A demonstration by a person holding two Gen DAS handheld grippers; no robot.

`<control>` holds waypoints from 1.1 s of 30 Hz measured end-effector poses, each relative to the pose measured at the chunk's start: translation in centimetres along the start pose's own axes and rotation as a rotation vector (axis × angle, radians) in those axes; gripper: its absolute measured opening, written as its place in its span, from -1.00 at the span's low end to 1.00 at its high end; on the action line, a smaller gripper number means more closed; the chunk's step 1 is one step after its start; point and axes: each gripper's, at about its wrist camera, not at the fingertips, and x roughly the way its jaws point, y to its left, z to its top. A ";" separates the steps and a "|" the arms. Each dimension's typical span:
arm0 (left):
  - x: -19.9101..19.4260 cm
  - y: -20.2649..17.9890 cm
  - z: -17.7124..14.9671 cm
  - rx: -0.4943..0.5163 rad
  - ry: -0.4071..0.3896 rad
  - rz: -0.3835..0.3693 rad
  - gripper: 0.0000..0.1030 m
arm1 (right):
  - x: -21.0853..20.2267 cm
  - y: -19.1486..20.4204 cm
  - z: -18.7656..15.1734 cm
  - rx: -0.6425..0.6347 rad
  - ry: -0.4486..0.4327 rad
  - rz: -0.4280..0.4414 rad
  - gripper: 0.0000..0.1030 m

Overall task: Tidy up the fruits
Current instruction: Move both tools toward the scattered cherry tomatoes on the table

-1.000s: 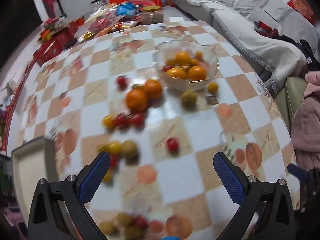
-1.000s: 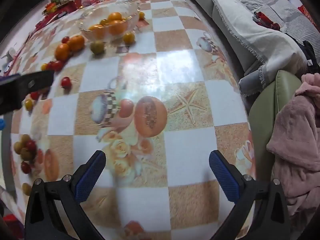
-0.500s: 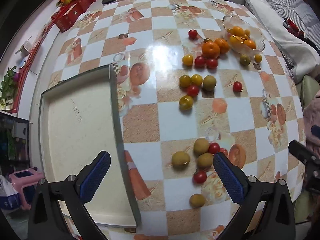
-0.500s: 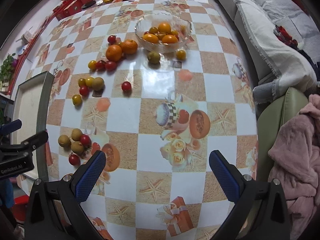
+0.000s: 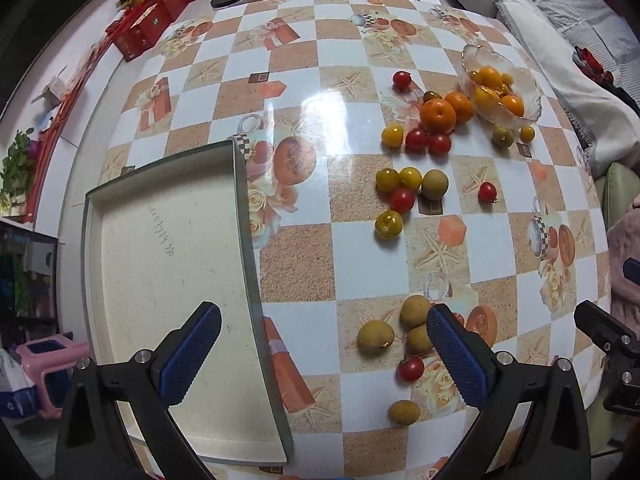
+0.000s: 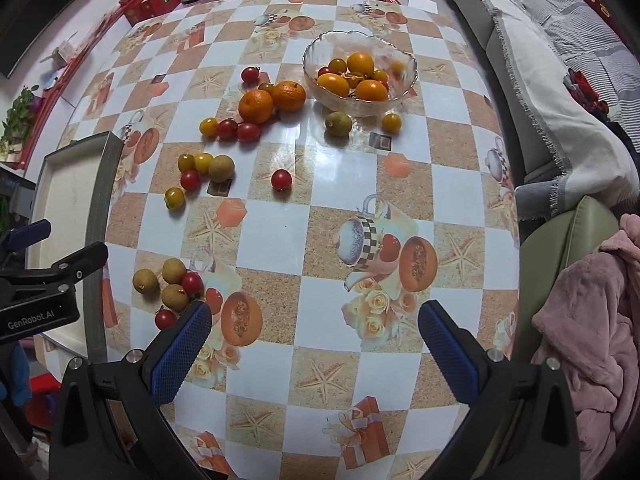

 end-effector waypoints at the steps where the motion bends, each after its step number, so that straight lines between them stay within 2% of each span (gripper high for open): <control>1: 0.1 -0.1 0.1 0.009 0.002 0.000 1.00 | 0.0 0.0 0.1 0.001 0.000 -0.001 1.00; 33: 1.9 -2.2 1.5 0.052 0.032 0.013 1.00 | 2.0 0.2 3.0 -0.005 0.032 0.052 1.00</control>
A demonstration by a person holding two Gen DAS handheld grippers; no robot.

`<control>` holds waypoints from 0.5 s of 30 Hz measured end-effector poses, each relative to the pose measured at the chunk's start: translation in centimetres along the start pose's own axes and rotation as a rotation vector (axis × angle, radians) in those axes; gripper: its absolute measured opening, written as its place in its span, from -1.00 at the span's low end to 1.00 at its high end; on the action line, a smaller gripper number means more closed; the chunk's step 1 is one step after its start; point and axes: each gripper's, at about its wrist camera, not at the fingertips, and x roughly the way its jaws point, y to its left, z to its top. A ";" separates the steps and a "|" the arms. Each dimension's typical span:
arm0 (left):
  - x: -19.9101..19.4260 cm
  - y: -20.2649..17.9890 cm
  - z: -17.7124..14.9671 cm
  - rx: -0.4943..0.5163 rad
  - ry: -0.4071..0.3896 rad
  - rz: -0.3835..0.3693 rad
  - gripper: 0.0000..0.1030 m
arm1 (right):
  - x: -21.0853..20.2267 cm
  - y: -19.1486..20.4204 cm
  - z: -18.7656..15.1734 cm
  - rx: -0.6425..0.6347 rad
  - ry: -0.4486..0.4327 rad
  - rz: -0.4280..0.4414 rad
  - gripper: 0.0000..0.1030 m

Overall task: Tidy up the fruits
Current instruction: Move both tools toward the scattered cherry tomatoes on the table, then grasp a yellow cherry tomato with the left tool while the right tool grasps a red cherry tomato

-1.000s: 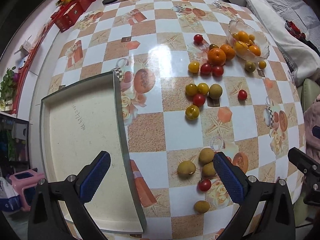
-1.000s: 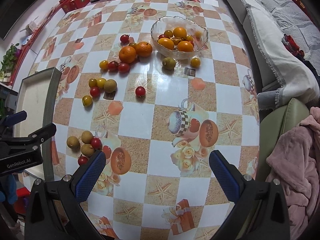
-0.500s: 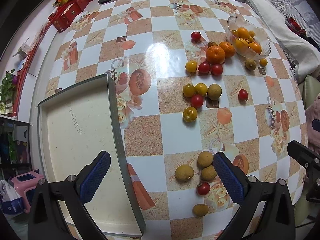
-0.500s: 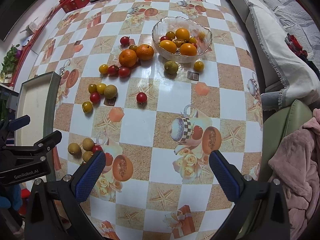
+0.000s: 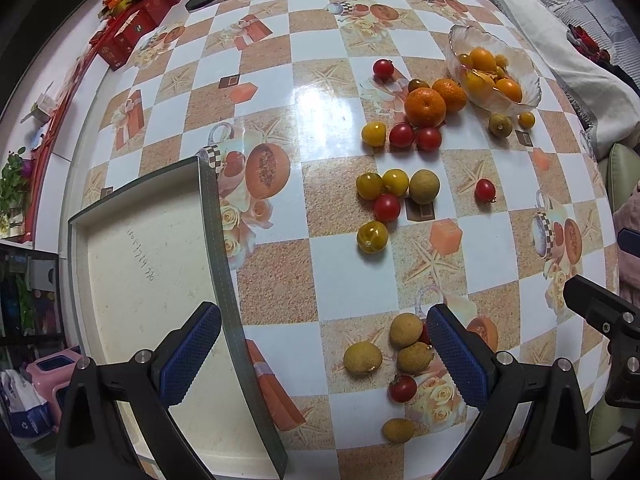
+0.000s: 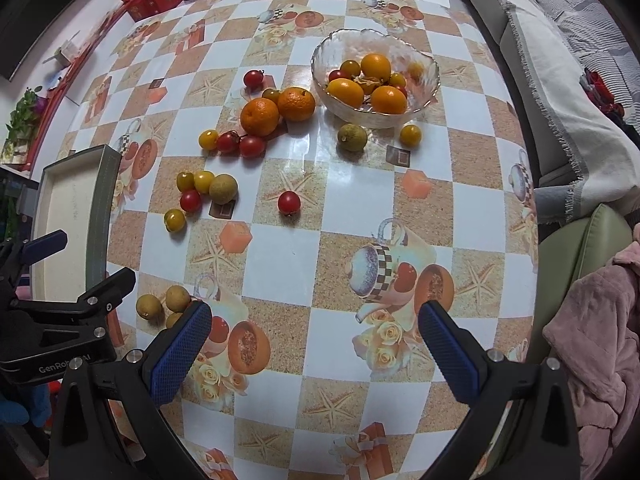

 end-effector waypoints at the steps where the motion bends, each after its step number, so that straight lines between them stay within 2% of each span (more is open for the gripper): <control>1: 0.1 -0.1 0.1 0.002 -0.001 0.000 1.00 | 0.2 0.0 0.1 -0.001 0.002 0.007 1.00; 15: 4.5 -1.3 2.2 0.048 -0.001 0.022 1.00 | 4.8 -0.3 3.3 -0.018 0.016 0.055 1.00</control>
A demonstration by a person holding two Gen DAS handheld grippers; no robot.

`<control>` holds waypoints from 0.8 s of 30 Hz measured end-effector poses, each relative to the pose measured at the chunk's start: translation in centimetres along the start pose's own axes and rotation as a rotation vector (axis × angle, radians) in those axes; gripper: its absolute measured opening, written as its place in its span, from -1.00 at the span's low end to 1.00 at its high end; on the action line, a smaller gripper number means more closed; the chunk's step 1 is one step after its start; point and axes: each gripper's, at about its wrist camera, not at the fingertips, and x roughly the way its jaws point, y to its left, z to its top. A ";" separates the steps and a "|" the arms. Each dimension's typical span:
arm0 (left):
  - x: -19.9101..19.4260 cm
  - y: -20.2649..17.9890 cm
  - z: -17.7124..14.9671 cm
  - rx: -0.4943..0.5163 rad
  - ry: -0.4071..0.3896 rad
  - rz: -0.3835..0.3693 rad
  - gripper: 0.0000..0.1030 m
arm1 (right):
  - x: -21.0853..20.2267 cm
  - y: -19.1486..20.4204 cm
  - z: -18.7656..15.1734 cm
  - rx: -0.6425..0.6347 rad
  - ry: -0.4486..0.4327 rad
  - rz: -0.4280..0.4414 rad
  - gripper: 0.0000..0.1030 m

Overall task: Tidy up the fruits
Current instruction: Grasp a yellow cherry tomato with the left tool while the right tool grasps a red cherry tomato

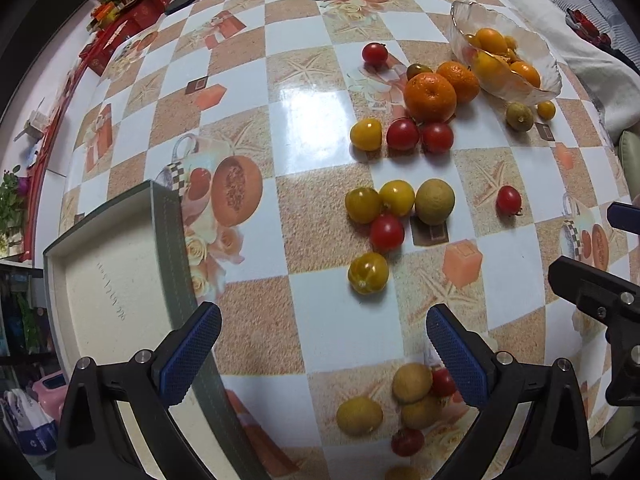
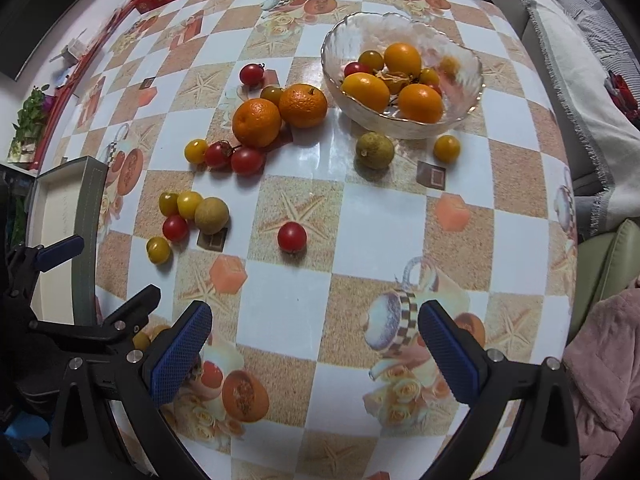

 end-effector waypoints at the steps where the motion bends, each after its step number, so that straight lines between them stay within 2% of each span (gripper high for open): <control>1: 0.3 -0.1 0.3 0.005 -0.004 0.001 1.00 | 0.4 0.0 0.2 -0.001 0.002 0.005 0.98; 3: 0.6 -0.3 0.6 0.012 -0.015 0.016 1.00 | 1.1 -0.1 0.7 0.000 0.007 0.016 0.95; 5: 1.2 -0.4 0.9 0.018 -0.016 0.022 0.74 | 1.8 -0.1 1.0 -0.002 0.011 0.019 0.91; 6: 1.5 -0.6 0.9 0.019 -0.009 0.020 0.69 | 2.2 0.0 1.2 -0.008 0.014 0.021 0.87; 8: 2.2 -0.5 0.9 0.013 0.004 0.015 0.68 | 2.9 0.2 1.4 -0.021 0.028 0.027 0.44; 10: 2.5 -0.5 0.8 0.006 -0.006 0.012 0.68 | 3.8 0.4 1.6 -0.031 0.050 0.044 0.31; 13: 2.3 -0.4 0.8 -0.002 -0.026 -0.014 0.48 | 4.3 1.0 1.7 -0.063 0.034 0.022 0.29; 16: 2.2 -1.0 0.8 0.003 -0.035 -0.013 0.42 | 4.3 1.6 2.0 -0.089 0.015 0.011 0.29; 18: 2.0 -1.4 0.7 0.005 -0.041 -0.034 0.25 | 4.4 2.0 2.1 -0.096 0.005 0.007 0.28; 19: 2.0 -1.5 1.0 0.005 -0.042 -0.041 0.14 | 4.4 2.2 2.2 -0.100 -0.001 0.000 0.20; 21: 1.9 -1.8 1.0 0.010 -0.046 -0.060 -0.06 | 4.4 2.8 2.3 -0.122 -0.016 -0.033 -0.08; 22: 1.8 -2.1 1.0 0.013 -0.052 -0.076 -0.26 | 4.3 2.9 2.3 -0.133 -0.023 -0.037 -0.40; 23: 1.7 -2.2 1.0 0.015 -0.059 -0.080 -0.40 | 4.3 3.2 2.4 -0.136 -0.026 -0.023 -0.63; 24: 1.6 -2.4 1.0 0.016 -0.064 -0.079 -0.41 | 4.3 3.1 2.4 -0.127 -0.023 -0.002 -0.63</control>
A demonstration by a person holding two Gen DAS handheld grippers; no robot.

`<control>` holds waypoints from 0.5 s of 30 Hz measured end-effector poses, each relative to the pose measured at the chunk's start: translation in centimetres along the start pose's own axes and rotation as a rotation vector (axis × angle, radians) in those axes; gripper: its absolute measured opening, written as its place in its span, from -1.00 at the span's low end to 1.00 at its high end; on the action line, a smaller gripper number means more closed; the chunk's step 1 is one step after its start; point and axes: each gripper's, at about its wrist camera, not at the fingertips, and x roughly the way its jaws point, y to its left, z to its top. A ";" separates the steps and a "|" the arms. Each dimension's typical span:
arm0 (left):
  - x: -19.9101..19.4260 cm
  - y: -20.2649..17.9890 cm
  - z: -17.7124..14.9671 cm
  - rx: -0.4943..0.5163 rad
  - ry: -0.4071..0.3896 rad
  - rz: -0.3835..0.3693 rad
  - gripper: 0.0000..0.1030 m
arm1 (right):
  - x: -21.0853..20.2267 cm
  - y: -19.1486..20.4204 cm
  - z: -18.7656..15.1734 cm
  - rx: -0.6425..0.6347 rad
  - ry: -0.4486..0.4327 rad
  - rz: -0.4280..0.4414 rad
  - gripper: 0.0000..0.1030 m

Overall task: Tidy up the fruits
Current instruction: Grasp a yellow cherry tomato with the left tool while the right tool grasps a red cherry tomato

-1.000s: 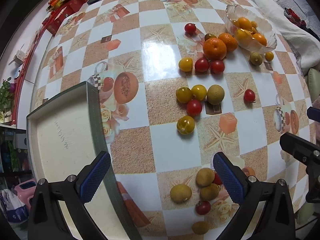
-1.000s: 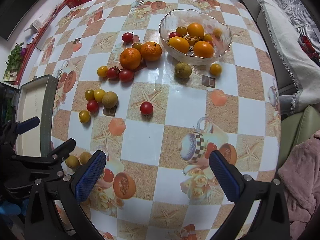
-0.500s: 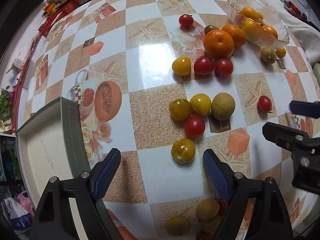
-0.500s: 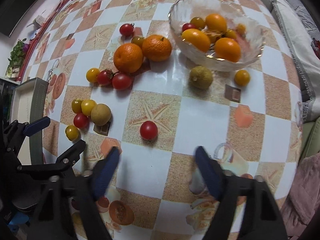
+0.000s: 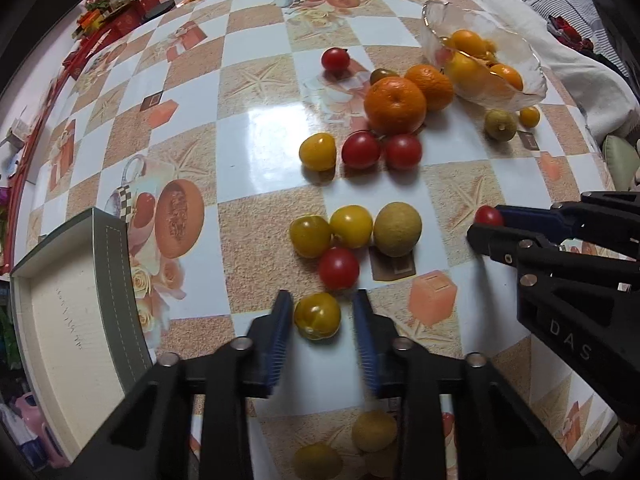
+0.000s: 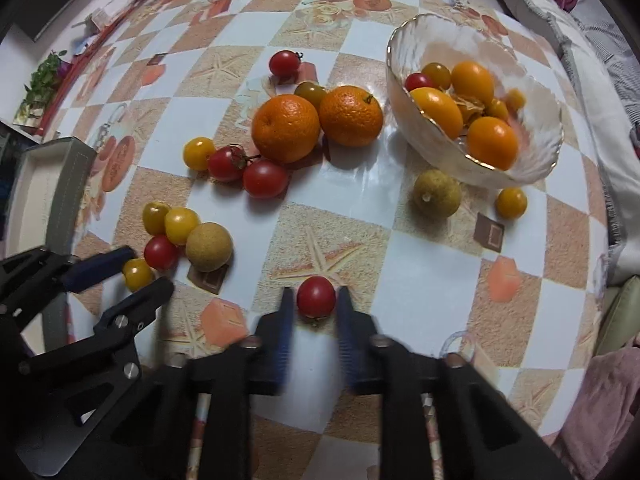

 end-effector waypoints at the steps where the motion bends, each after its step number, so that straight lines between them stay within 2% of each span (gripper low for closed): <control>1: 0.0 -0.1 0.0 -0.005 -0.007 -0.003 -0.46 | 0.0 -0.2 0.2 0.010 0.000 0.010 -0.63; 3: -0.1 0.2 0.1 -0.018 -0.016 -0.011 -0.53 | -0.2 -0.7 -0.1 0.044 -0.002 0.041 -0.63; 6: -0.2 1.3 0.0 -0.062 -0.024 -0.061 -0.53 | -0.8 -1.8 -0.9 0.083 -0.009 0.059 -0.63; 15: -0.5 1.2 0.2 -0.070 -0.033 -0.083 -0.53 | -1.1 -3.0 -3.1 0.120 -0.009 0.086 -0.62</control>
